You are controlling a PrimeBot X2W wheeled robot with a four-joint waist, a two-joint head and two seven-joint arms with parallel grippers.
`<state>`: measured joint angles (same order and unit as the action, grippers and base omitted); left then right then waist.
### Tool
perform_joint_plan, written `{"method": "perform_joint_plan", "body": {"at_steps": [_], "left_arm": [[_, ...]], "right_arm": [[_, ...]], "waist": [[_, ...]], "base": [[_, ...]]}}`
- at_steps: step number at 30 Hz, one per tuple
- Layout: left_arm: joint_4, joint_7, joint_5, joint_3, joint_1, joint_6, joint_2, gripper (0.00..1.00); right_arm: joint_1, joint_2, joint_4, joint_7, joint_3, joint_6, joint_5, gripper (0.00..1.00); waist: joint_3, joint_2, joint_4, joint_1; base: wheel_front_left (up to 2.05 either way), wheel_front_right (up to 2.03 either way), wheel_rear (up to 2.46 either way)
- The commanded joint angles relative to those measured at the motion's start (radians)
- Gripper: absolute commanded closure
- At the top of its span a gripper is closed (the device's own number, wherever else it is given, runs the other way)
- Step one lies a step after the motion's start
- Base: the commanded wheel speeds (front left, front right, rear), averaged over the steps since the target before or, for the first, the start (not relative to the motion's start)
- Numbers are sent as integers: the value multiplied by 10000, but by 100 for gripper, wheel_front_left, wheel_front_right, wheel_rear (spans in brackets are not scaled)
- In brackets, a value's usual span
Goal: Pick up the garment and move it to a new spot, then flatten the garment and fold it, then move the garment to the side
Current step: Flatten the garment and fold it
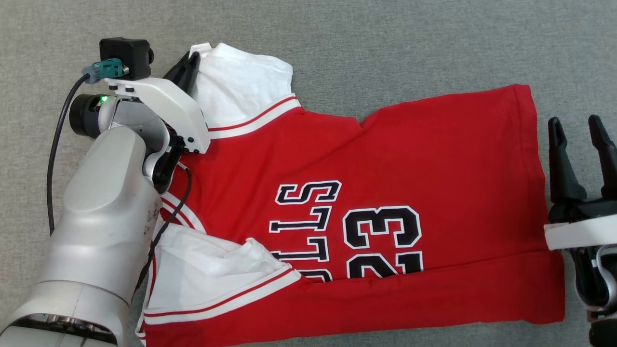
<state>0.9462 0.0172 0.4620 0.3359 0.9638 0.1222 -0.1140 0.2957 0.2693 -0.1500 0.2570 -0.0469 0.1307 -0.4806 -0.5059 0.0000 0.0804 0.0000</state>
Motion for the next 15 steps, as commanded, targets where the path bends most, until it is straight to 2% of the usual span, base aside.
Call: {"method": "perform_joint_plan", "body": {"at_steps": [1,7,15], "left_arm": [[44,93,92,25,142,27,-20,100],[159,527,189,409,247,72,196,100],[229,856,452,850,362,80,391,100]], "right_arm": [[262,153,-90,76,13,4,-4,0],[1477,785,-837,-335,-287,4,-320,0],[2125,1833,-1416,-2154,-1369,4,-1514,0]], "waist": [[-34,0,-109,0],[-231,0,-563,0],[-373,0,-932,0]], "base": [[0,0,0],[0,0,0],[0,0,0]]}}
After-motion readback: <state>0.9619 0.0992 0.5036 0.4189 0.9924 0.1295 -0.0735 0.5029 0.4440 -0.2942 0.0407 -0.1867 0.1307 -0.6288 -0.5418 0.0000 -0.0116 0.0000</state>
